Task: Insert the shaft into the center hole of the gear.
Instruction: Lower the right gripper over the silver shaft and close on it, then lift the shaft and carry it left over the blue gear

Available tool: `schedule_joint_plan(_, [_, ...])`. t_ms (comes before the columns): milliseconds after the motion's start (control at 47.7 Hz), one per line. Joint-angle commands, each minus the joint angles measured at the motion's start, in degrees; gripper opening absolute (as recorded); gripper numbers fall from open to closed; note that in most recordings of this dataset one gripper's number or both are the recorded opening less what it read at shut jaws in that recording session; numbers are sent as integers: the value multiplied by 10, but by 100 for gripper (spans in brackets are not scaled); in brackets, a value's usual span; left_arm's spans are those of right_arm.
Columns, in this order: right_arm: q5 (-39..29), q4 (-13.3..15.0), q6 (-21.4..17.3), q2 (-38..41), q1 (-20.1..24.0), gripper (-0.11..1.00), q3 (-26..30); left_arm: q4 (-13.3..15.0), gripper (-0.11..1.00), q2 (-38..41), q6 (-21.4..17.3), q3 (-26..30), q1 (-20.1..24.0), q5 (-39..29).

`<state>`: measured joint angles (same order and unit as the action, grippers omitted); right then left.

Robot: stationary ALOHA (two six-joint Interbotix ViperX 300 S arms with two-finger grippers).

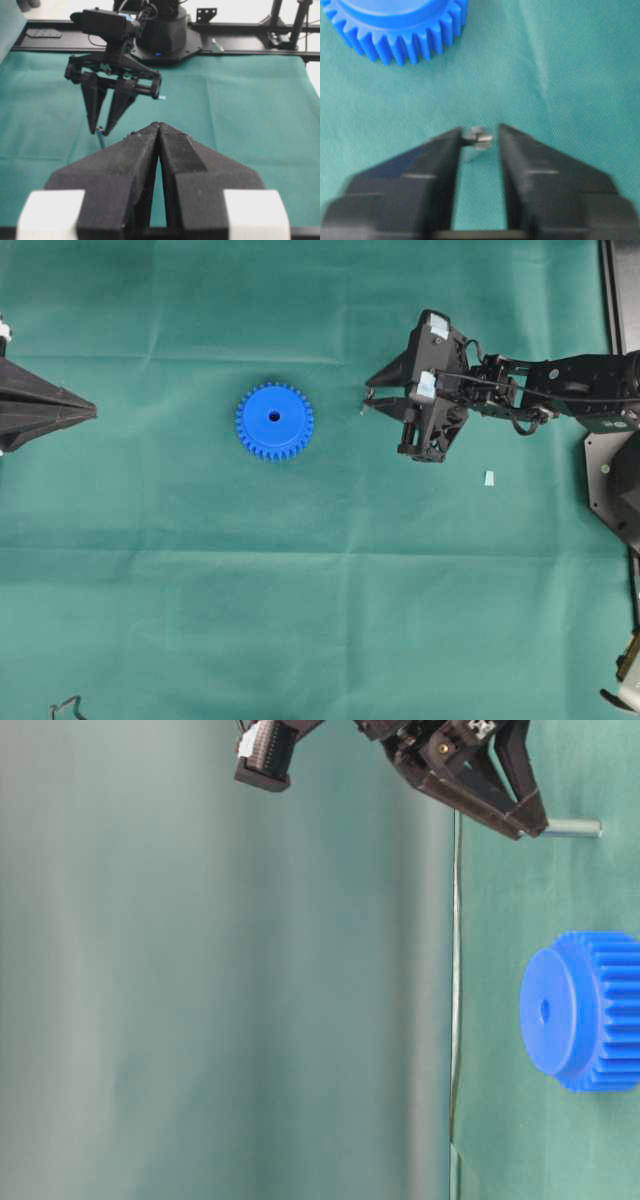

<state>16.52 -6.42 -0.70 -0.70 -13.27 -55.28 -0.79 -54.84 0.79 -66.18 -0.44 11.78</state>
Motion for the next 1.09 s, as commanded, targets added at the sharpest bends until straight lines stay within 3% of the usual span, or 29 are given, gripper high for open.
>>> schedule_joint_plan(0, [0, 2, 3, -4, 4, 20, 12, -2, 0, 4, 2, 14, -1, 3])
schedule_joint_plan(377, [-6, 2, 0, -16, 5, 18, 16, -1, 0, 4, 2, 15, -1, 3])
schedule_joint_plan(776, [-156, 3, 4, -146, 5, 18, 62, -2, 0, 4, 2, 15, -1, 3])
schedule_joint_plan(1069, [-188, 3, 4, -171, 6, 18, 68, -2, 0, 4, 2, 16, -1, 3])
